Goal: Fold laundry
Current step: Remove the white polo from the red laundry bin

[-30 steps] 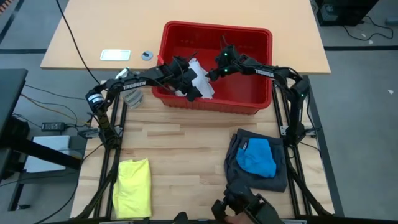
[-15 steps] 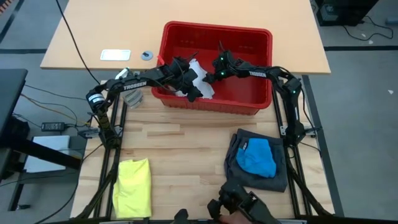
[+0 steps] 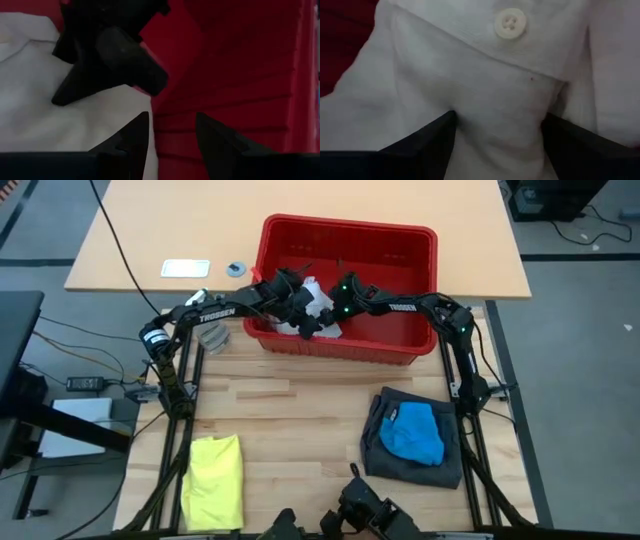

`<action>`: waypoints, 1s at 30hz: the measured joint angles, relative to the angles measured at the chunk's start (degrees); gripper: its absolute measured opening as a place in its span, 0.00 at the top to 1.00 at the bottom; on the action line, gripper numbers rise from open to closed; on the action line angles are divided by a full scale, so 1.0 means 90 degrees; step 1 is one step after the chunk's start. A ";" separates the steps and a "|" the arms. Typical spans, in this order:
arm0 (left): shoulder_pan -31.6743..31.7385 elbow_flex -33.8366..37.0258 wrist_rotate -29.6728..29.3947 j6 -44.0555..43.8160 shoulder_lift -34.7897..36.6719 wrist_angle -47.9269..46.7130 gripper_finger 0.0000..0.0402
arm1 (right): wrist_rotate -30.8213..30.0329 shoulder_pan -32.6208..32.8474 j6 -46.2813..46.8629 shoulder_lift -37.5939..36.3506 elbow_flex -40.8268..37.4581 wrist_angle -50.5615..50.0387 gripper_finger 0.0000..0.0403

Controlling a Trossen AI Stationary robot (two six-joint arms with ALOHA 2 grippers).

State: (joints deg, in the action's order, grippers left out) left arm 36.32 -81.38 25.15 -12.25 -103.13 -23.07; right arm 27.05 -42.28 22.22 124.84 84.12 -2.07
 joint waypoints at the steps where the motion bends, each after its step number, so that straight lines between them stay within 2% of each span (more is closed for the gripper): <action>1: 0.0021 0.0000 0.0000 -0.0025 0.0002 0.0000 0.59 | -0.0151 0.0011 0.0018 -0.0002 0.0000 0.0067 0.31; 3: 0.0069 -0.0002 0.0001 -0.0090 0.0036 0.0000 0.59 | -0.0372 0.0016 0.0058 -0.0002 0.0002 0.0151 0.40; 6: 0.0103 -0.0005 0.0013 -0.0286 0.0123 0.0004 0.59 | -0.0236 -0.0058 0.0086 -0.0002 0.0002 0.0282 0.63; 8: 0.0127 -0.0008 0.0055 -0.0327 0.0220 0.0008 0.59 | 0.0240 -0.0159 0.0111 -0.0002 0.0002 0.0451 0.84; 9: 0.0145 -0.0010 0.0054 -0.0296 0.0288 0.0005 0.59 | 0.0615 -0.0214 0.0190 -0.0001 0.0002 0.0618 0.91; 10: 0.0165 -0.0010 0.0061 -0.0233 0.0367 0.0005 0.59 | 0.1076 -0.0265 0.0357 0.0006 0.0000 0.0890 0.93; 12: 0.0215 -0.0017 0.0058 -0.0182 0.0533 0.0061 0.59 | 0.1864 -0.0359 0.1043 0.0004 0.0000 0.1553 0.93; 14: 0.0277 -0.0024 0.0056 -0.0183 0.0689 0.0151 0.59 | 0.2247 -0.0441 0.1708 -0.0088 0.0000 0.2041 0.93; 18: 0.0345 -0.0024 0.0061 0.0020 0.1074 0.0296 0.59 | 0.2015 -0.0524 0.2242 -0.0538 0.0000 0.2671 0.93; 23: 0.0181 -0.0029 0.0181 0.0538 0.1554 0.0324 0.59 | 0.1783 -0.0738 0.2198 -0.1476 0.0000 0.2841 0.93; 30: -0.0387 -0.0041 0.0480 0.0403 0.1481 0.0349 0.59 | 0.1937 -0.0943 0.2022 -0.3050 0.0000 0.2845 0.93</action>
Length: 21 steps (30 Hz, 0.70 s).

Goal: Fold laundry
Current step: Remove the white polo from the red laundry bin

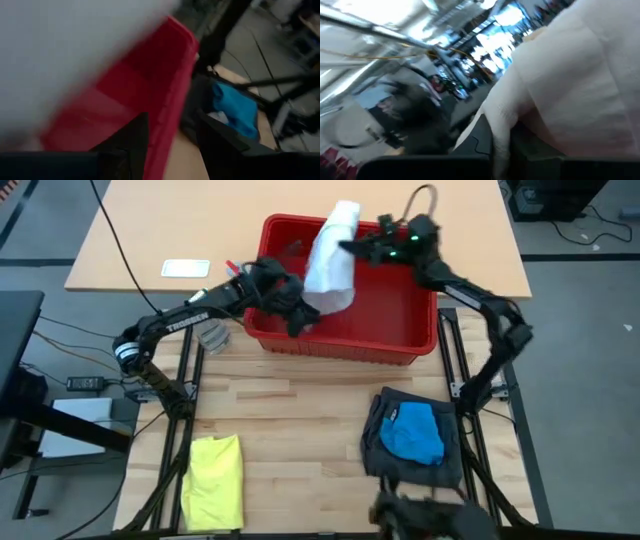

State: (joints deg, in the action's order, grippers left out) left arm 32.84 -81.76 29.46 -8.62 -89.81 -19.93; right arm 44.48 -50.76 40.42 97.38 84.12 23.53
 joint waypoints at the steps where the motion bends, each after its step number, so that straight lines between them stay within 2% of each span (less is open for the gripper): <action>1: -0.0108 0.0002 0.0003 0.0023 -0.0062 -0.0017 0.59 | 0.0060 0.0000 -0.0016 -0.0204 0.0000 0.0002 0.93; 9: -0.1206 0.0005 0.0023 0.0080 -0.0742 0.0994 0.59 | 0.0348 0.0430 0.0001 -0.1503 0.0000 -0.0316 0.93; 14: -0.1666 0.0005 -0.0032 0.0043 -0.1158 0.1103 0.59 | 0.0458 0.0726 -0.0042 -0.2127 0.0000 -0.0905 0.93; 18: -0.1927 -0.0029 -0.0208 0.0096 -0.1452 0.1213 0.59 | 0.0696 0.0960 -0.0058 -0.2565 0.0000 -0.1492 0.93; 21: -0.2076 -0.0040 -0.0725 0.0216 -0.1668 0.1281 0.59 | 0.0796 0.1179 -0.0061 -0.2802 0.0000 -0.1679 0.93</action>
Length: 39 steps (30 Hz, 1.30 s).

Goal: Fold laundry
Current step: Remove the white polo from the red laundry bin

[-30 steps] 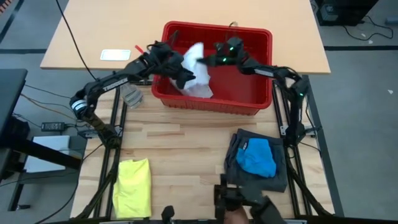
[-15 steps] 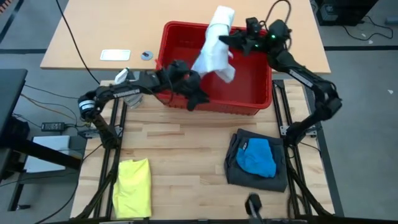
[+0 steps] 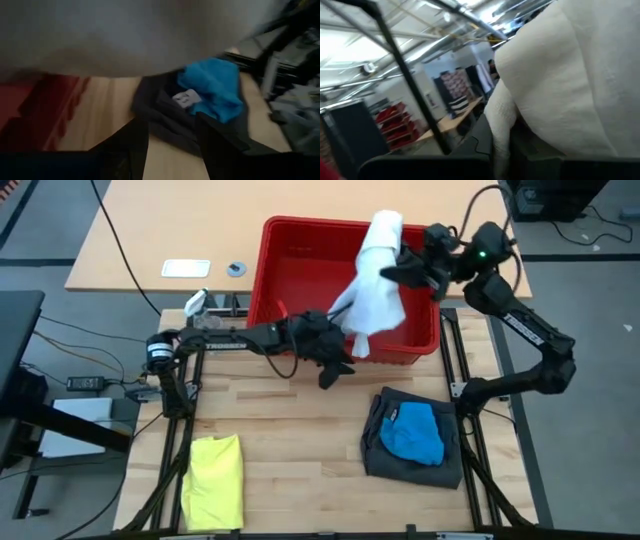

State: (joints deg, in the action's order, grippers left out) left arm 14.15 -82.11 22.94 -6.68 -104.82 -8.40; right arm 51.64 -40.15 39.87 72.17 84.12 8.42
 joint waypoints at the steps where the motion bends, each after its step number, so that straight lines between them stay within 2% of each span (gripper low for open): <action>1: -0.0018 -0.0001 -0.0198 -0.0005 -0.0038 0.0040 0.59 | 0.0021 0.0080 0.0001 -0.0054 0.0000 0.0007 0.93; 4: -0.0046 0.0008 -0.0673 -0.0075 -0.0092 0.0213 0.59 | -0.0006 0.0325 0.0055 -0.0193 0.0000 0.0119 0.93; 10: -0.0001 0.0030 -0.0826 0.0120 -0.0128 0.0608 0.59 | -0.0125 0.0715 0.0208 -0.0499 0.0000 0.1049 0.93; 13: -0.0009 0.0030 -0.1418 0.0524 -0.0264 0.0635 0.59 | -0.0100 0.0881 0.0330 -0.0649 0.0011 0.1559 0.93; 17: 0.0084 0.0031 -0.2138 0.1049 -0.0380 0.0748 0.59 | -0.0033 0.1074 0.0208 -0.0780 0.0012 0.1682 0.93; 24: 0.0587 0.0053 -0.2160 0.1294 -0.0438 0.1254 0.59 | 0.0182 0.1155 -0.0097 -0.0763 0.0010 0.1685 0.93; 31: 0.1243 0.0049 -0.2834 0.1415 -0.0461 0.1915 0.62 | 0.0125 0.1155 -0.0275 -0.0679 0.0007 0.1738 0.93; 39: 0.1921 0.0049 -0.2935 0.1337 -0.0451 0.2798 0.65 | 0.0339 0.1089 -0.0435 -0.0569 0.0007 0.1733 0.93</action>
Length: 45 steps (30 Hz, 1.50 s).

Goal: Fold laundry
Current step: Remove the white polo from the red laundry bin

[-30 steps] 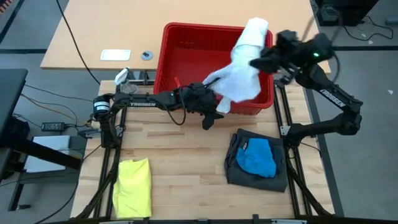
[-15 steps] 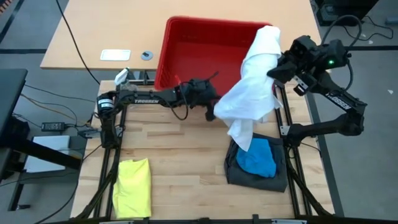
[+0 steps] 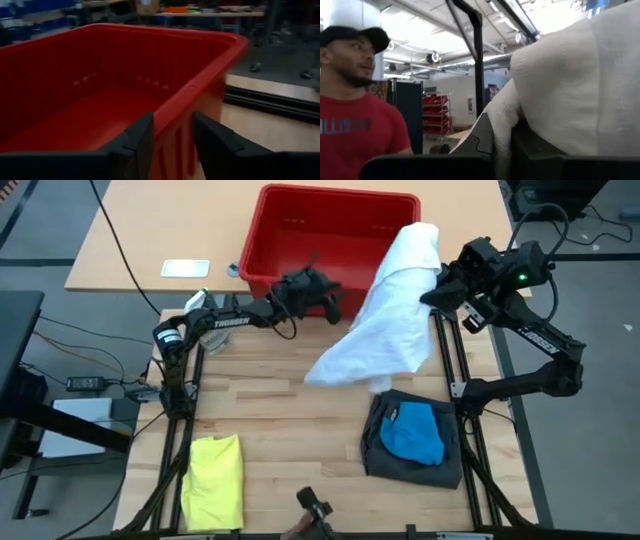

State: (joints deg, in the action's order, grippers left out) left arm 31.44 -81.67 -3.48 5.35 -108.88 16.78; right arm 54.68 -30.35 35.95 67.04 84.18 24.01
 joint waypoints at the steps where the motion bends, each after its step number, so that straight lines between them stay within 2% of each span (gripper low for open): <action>1: 0.0086 -0.0048 0.0012 -0.0054 -0.0010 -0.0010 0.65 | 0.0076 -0.0036 -0.0001 0.0034 0.0000 -0.0002 0.93; 7: 0.0593 -0.0688 0.0645 -0.0600 -0.0006 -0.1185 0.65 | 0.0241 -0.0330 0.0021 0.0301 -0.0002 -0.0222 0.93; 11: 0.0742 -0.1298 0.0642 -0.0572 0.0046 -0.2169 0.65 | 0.0446 -0.0526 0.0255 0.0498 -0.0002 -0.0219 0.93; 17: 0.0652 -0.2460 0.0750 -0.0610 0.0082 -0.3582 0.65 | 0.0554 -0.0687 0.0328 0.0693 -0.0002 -0.0422 0.93; 22: 0.0492 -0.3339 0.0794 -0.0710 0.0120 -0.4717 0.64 | 0.0776 -0.0701 0.0290 0.0729 -0.0005 -0.1294 0.93; 27: 0.0093 -0.3864 0.0801 -0.0598 0.0193 -0.5290 0.60 | 0.1007 -0.0453 -0.0036 0.0729 -0.0005 -0.2219 0.92; 32: -0.0373 -0.4337 0.0837 -0.0617 0.0182 -0.5997 0.54 | 0.0881 -0.0102 -0.0305 0.0729 -0.0005 -0.2876 0.92; 38: -0.0635 -0.4869 0.1183 -0.0683 0.0182 -0.6618 0.49 | 0.0879 0.0384 -0.0365 0.0726 -0.0005 -0.3375 0.92; 43: -0.0568 -0.5806 0.1184 -0.0655 0.0183 -0.8238 0.48 | 0.0569 0.0796 -0.0456 0.0658 -0.0005 -0.3722 0.92; 45: -0.0512 -0.5932 0.1182 -0.0648 0.0303 -0.8643 0.48 | 0.0560 0.0931 -0.0581 0.0634 -0.0005 -0.3941 0.92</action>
State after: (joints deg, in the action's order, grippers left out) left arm 26.83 -135.06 7.16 -0.48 -106.15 -61.01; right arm 59.72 -21.97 30.73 72.75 84.14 -11.46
